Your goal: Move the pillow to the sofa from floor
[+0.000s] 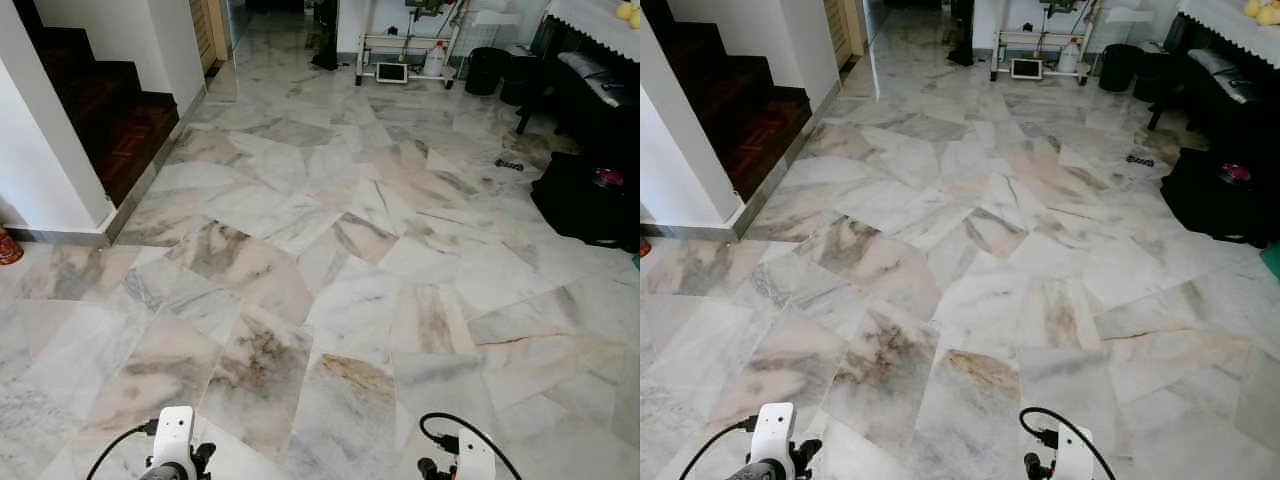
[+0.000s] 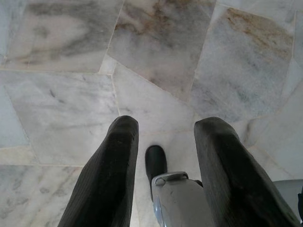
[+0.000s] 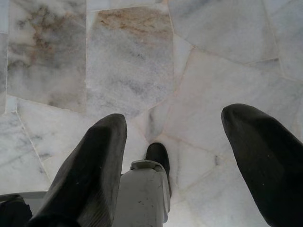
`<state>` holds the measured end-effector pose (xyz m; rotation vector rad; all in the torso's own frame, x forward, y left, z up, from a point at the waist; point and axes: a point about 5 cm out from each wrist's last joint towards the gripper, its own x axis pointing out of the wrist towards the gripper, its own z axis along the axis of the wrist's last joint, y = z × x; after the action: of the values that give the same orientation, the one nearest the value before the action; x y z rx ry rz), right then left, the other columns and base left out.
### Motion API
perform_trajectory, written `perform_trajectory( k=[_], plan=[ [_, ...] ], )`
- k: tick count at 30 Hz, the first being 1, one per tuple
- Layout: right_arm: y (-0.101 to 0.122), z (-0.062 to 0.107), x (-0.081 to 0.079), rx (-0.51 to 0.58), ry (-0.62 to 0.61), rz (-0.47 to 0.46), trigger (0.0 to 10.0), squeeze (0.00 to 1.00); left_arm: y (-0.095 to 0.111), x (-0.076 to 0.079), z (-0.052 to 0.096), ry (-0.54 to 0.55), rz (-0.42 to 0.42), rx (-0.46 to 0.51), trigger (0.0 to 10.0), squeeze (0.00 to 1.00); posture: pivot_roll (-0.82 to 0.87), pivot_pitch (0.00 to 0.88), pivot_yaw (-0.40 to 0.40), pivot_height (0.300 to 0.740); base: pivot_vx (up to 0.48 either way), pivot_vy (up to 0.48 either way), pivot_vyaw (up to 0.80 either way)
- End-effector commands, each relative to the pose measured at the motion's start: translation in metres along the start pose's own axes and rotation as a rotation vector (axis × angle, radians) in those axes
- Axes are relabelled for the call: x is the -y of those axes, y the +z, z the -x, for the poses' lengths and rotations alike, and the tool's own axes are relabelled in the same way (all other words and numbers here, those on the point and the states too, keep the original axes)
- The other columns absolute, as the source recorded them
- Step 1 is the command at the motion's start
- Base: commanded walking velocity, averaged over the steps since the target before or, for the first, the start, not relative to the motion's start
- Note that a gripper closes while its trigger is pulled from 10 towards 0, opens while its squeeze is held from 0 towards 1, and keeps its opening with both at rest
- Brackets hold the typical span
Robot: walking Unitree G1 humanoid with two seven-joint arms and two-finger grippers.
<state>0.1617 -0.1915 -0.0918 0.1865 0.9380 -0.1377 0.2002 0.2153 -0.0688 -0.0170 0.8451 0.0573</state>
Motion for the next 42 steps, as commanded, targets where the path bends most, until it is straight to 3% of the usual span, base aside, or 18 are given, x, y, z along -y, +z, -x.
perform_trajectory(
  k=[1, 7, 8, 9, 12, 20, 42],
  plan=[
    [0.022, -0.005, -0.003, 0.062, -0.039, -0.055, 10.0, 0.0, -0.02, 0.002, 0.003, -0.011, -0.146, -0.135, 10.0, 0.0, -0.04, 0.0, -0.04, 0.74, 0.0, 0.0, 0.0],
    [0.022, -0.005, -0.003, 0.062, -0.039, -0.055, 10.0, 0.0, -0.02, 0.002, 0.003, -0.011, -0.146, -0.135, 10.0, 0.0, -0.04, 0.0, -0.04, 0.74, 0.0, 0.0, 0.0],
    [0.022, -0.005, -0.005, 0.063, -0.026, -0.057, 10.0, 0.0, -0.022, 0.002, 0.003, -0.01, -0.146, -0.141, 10.0, 0.0, 0.0, 0.0, 0.0, 0.74, 0.0, 0.0, 0.0],
    [0.022, -0.004, -0.005, 0.083, -0.03, -0.086, 10.0, 0.0, -0.024, 0.002, 0.004, -0.009, -0.113, -0.149, 10.0, 0.0, -0.11, 0.0, -0.013, 0.74, 0.0, 0.0, 0.0],
    [0.022, -0.003, -0.004, 0.113, -0.043, -0.129, 10.0, 0.0, -0.02, 0.005, 0.002, -0.013, -0.063, -0.149, 10.0, 0.0, -0.11, 0.0, -0.013, 0.74, 0.0, 0.0, 0.0],
    [0.022, -0.004, -0.005, 0.111, -0.041, -0.133, 10.0, 0.0, -0.011, 0.014, -0.002, -0.021, -0.062, -0.134, 10.0, 0.0, -0.1, 0.0, -0.011, 0.74, 0.0, 0.0, 0.0],
    [0.019, -0.003, -0.006, 0.107, -0.042, -0.144, 10.0, 0.0, -0.019, 0.011, 0.001, -0.019, -0.056, -0.145, 10.0, 0.0, -0.11, 0.0, -0.007, 0.74, 0.0, 0.0, 0.0]
  ],
)
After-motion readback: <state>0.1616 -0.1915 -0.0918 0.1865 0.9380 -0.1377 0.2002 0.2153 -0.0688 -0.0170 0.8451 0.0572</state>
